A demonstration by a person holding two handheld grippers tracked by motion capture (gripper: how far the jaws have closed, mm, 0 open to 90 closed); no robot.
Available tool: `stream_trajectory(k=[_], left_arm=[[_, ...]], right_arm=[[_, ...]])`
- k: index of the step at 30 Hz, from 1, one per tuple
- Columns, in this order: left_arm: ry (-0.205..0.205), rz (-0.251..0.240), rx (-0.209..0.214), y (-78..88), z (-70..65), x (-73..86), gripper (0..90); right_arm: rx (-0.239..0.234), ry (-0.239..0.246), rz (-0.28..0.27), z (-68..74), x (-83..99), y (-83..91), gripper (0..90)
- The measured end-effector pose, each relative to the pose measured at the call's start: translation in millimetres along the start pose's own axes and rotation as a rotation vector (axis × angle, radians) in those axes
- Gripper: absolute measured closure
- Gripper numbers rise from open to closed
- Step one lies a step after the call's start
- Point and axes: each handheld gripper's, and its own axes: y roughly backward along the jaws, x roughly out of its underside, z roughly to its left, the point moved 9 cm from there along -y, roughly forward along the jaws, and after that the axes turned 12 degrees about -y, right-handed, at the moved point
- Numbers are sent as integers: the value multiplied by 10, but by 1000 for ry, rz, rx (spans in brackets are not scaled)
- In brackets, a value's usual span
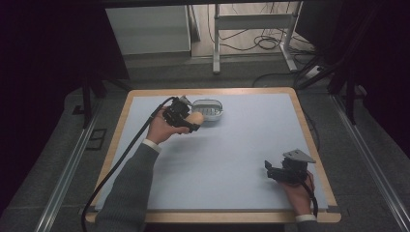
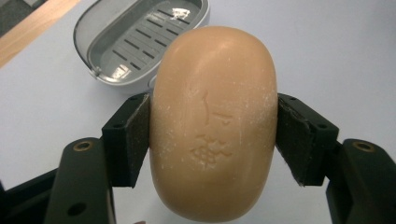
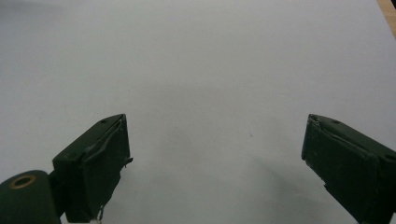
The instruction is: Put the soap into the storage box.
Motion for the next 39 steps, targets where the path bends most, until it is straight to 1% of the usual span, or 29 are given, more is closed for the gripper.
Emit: stream_trajectory(k=[2, 5, 8, 11, 12, 14, 16, 17, 20, 21, 23, 26, 27, 29, 32, 38, 39], left_arm=[[0, -6, 0, 1, 12, -31, 325], [-7, -1, -5, -2, 24, -67, 325], [-17, -1, 2, -8, 12, -112, 325], [-14, -10, 5, -19, 16, -154, 325], [-16, -5, 8, -27, 18, -160, 325], [-30, 12, -4, -39, 40, -170, 325], [-23, 9, 2, -53, 48, -199, 325], [-28, 9, 0, -57, 61, -212, 326], [-16, -3, 8, -78, 72, -253, 326], [-20, 4, 7, -84, 83, -254, 326], [-26, 14, 4, -101, 95, -265, 326], [-20, 10, 19, -127, 98, -299, 326], [-28, 13, 15, -135, 114, -310, 325], [-27, 7, 15, -151, 133, -334, 326], [-35, 22, 9, -184, 162, -352, 325], [-45, 30, 23, -286, 181, -422, 325], [-50, 36, 19, -300, 196, -430, 325]], right_arm=[[0, 0, 0, 0, 0, 0, 79], [0, -2, 0, -2, -1, 0, 79], [0, -3, 1, -2, -1, -1, 79], [-1, -3, 0, -2, -1, 0, 79], [-1, -4, 0, -3, -1, 1, 79], [0, -4, 0, -3, -1, 1, 79], [-1, -3, 1, -2, 0, -1, 79], [-1, -3, 1, -2, 0, -1, 79], [-6, -10, 2, -2, -1, 0, 79], [-6, -11, 2, -3, -1, 1, 79], [-6, -10, 1, -2, -1, 1, 79], [-8, -8, 3, -2, 1, 1, 79], [-9, -10, 3, -1, 0, 1, 79], [-8, -11, 3, -3, 0, 2, 79], [-8, -10, 3, -1, 1, 1, 79], [-8, -14, 4, -7, 0, 2, 79], [-8, -13, 4, -7, 0, 2, 79]])
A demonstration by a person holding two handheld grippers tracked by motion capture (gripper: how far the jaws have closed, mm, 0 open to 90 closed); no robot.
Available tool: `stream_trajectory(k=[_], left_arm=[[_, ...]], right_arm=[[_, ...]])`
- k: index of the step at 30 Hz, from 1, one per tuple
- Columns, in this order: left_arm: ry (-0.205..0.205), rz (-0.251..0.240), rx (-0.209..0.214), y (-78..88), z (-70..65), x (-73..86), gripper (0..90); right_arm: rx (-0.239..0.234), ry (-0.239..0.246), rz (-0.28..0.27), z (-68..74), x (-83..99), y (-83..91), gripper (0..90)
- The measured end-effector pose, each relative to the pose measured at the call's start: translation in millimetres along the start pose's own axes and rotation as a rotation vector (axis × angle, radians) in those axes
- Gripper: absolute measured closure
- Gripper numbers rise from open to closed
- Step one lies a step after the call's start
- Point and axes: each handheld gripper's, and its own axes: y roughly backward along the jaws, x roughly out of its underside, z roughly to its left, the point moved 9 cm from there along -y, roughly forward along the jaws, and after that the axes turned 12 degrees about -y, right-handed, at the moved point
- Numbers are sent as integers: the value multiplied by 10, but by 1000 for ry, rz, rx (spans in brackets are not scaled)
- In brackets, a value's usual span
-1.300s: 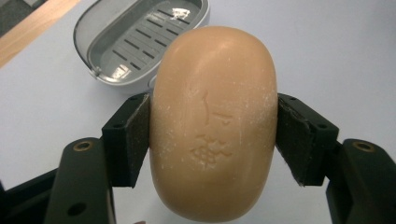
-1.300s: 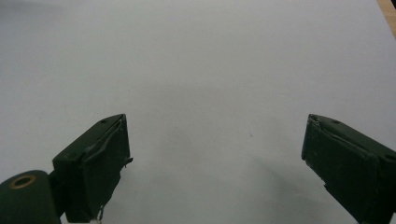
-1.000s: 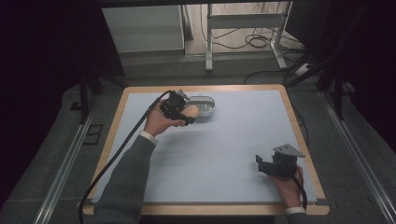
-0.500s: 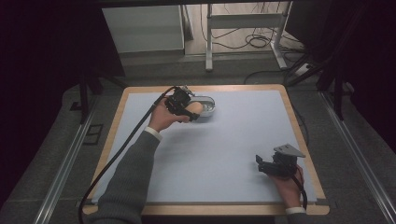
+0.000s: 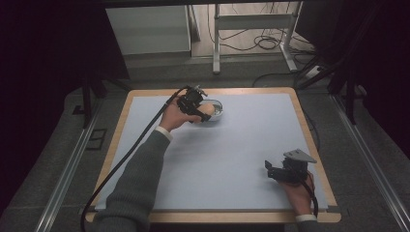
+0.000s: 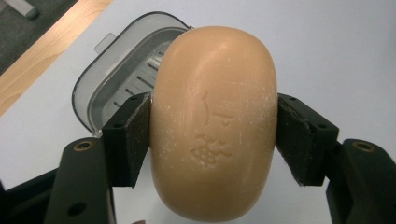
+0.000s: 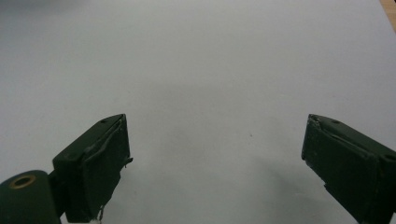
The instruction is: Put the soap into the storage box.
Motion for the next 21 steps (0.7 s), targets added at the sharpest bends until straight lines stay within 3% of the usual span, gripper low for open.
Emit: stream_trajectory(k=[12, 21], left_arm=[[1, 17, 4, -162, 156, -79, 325], [24, 35, -1, -310, 302, -90, 325]], right_arm=[[3, -8, 6, -13, 1, -12, 79], [7, -14, -1, -18, -4, -3, 80]])
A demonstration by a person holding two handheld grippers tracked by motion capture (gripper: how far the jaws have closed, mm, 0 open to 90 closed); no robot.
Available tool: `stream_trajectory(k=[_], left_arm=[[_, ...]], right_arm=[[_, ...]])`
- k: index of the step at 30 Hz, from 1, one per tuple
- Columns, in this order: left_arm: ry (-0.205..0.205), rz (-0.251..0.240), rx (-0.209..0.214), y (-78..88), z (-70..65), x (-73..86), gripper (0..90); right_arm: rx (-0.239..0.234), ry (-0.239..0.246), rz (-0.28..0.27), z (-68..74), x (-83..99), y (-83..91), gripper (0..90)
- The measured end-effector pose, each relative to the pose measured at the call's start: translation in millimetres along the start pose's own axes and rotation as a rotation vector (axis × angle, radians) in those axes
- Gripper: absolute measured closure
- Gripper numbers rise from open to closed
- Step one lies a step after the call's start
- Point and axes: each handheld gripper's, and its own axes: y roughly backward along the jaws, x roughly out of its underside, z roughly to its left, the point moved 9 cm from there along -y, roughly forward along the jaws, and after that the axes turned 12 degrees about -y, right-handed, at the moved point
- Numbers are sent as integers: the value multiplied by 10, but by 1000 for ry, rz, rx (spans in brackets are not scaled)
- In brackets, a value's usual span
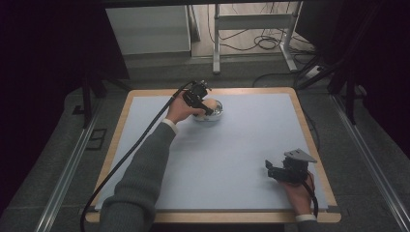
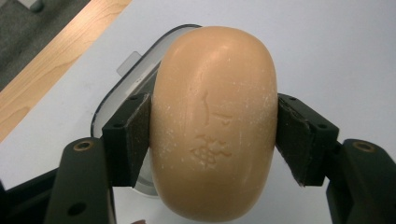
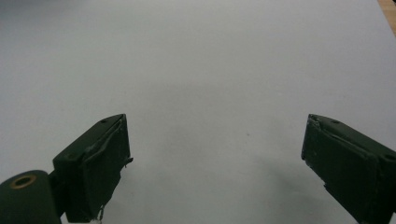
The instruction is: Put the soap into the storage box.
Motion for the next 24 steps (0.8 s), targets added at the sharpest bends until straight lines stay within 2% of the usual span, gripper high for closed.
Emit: stream_trajectory(k=[6, 11, 18, 20, 24], left_arm=[[19, 12, 7, -130, 62, 18, 325], [32, 10, 9, -197, 76, 29, 325], [35, 35, 21, -288, 72, 84, 320], [44, 25, 36, -282, 50, 83, 304], [46, -1, 34, -181, 10, 83, 257]], right_arm=[[-2, -4, 0, 4, 1, 2, 80], [0, 1, -3, 3, -1, 3, 80], [2, 0, -2, 6, 1, 2, 80], [4, 1, -2, 6, 1, 2, 80], [7, 7, -4, 4, 1, 2, 81]])
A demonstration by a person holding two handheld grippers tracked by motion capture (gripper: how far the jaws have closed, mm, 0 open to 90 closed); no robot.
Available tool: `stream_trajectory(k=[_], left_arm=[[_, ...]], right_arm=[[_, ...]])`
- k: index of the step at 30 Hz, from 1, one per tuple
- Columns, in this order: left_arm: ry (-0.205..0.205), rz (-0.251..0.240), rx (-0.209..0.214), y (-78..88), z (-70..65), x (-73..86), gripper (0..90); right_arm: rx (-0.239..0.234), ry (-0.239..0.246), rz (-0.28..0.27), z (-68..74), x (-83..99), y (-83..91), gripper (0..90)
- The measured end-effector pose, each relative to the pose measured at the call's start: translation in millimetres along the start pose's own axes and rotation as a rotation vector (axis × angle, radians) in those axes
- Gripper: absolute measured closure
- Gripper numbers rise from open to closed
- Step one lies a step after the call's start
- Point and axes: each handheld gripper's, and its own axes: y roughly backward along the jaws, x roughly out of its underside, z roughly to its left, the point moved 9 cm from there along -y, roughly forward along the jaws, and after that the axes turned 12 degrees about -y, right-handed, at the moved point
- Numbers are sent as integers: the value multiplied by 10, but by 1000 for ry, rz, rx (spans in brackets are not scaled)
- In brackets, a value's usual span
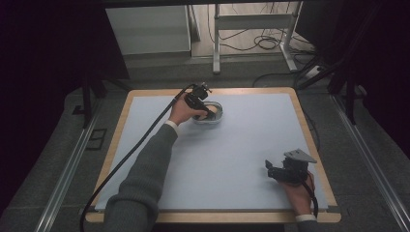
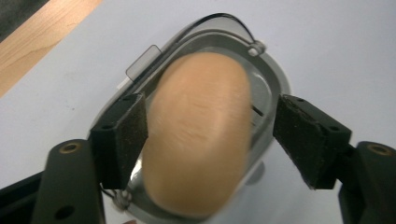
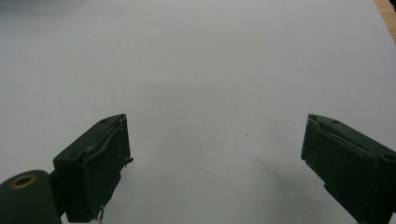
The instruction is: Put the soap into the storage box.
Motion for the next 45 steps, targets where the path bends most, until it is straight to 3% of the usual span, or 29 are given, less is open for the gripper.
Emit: stream_trajectory(k=[21, 30, 40, 45], left_arm=[[0, -138, -29, 448, -364, 220, 199], [35, -180, -23, 574, -583, 514, 228], [45, -212, -25, 755, -800, 858, 223], [76, -249, -32, 840, -912, 1049, 223]], right_arm=[[12, 6, 1, -2, 1, -2, 85], [11, 6, -2, -2, 0, 2, 85], [18, 11, -2, 1, 0, -1, 85], [18, 9, -4, 0, 0, 1, 85]])
